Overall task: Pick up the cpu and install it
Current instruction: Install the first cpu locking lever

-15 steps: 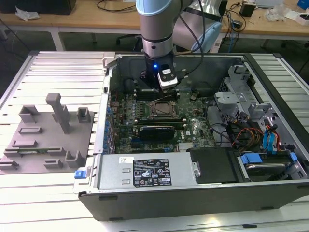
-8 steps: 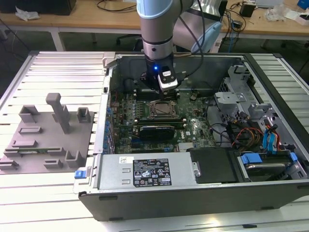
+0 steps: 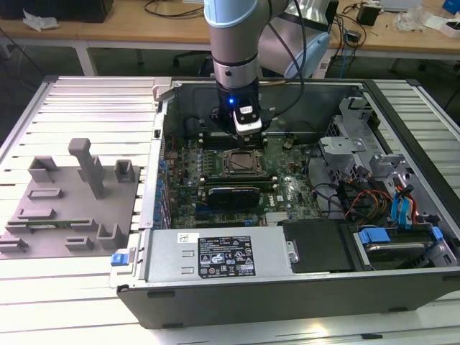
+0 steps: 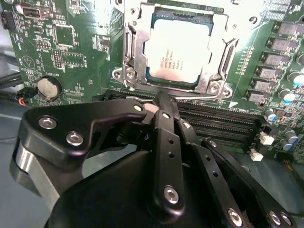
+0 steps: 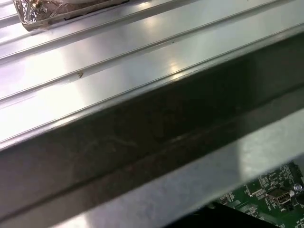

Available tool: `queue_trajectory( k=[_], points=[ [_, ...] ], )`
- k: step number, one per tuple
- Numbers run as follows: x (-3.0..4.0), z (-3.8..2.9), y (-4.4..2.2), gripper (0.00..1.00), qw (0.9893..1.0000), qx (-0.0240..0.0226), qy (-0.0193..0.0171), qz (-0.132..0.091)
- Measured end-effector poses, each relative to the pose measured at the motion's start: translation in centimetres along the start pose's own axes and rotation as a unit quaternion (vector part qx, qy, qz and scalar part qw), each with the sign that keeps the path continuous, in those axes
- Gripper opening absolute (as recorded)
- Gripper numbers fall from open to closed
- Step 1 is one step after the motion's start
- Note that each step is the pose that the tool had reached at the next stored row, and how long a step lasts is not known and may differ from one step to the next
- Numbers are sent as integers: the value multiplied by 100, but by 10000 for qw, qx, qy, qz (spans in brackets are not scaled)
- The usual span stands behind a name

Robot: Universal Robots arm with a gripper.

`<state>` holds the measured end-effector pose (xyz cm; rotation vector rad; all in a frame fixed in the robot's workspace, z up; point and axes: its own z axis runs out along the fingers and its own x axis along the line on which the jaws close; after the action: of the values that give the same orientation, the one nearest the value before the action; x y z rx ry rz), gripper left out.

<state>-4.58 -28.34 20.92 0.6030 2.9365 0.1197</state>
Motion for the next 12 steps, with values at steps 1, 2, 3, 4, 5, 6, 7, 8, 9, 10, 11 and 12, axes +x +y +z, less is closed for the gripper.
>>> queue_trajectory(
  k=[1,2,3,4,5,6,7,8,9,10,11,12],
  points=[
    [0,0,0,11,10000,0,0,-1],
    [1,0,0,11,10000,-1,0,0],
    [3,0,0,11,10000,-5,-9,-1],
    [7,1,-2,11,10000,-24,-47,-13],
    [10,1,-3,11,10000,-38,-76,-24],
    [13,0,-4,11,9999,-52,-101,-39],
    [14,1,-5,11,9999,-59,-112,-50],
    [16,1,-5,11,9999,-65,-120,-64],
    [19,0,-7,11,9999,-67,-123,-68],
    [27,-1,-10,11,9999,-70,-130,-71],
    [31,-1,-12,11,9999,-73,-137,-73],
    [31,0,-12,11,9998,-76,-141,-74]
  ],
)
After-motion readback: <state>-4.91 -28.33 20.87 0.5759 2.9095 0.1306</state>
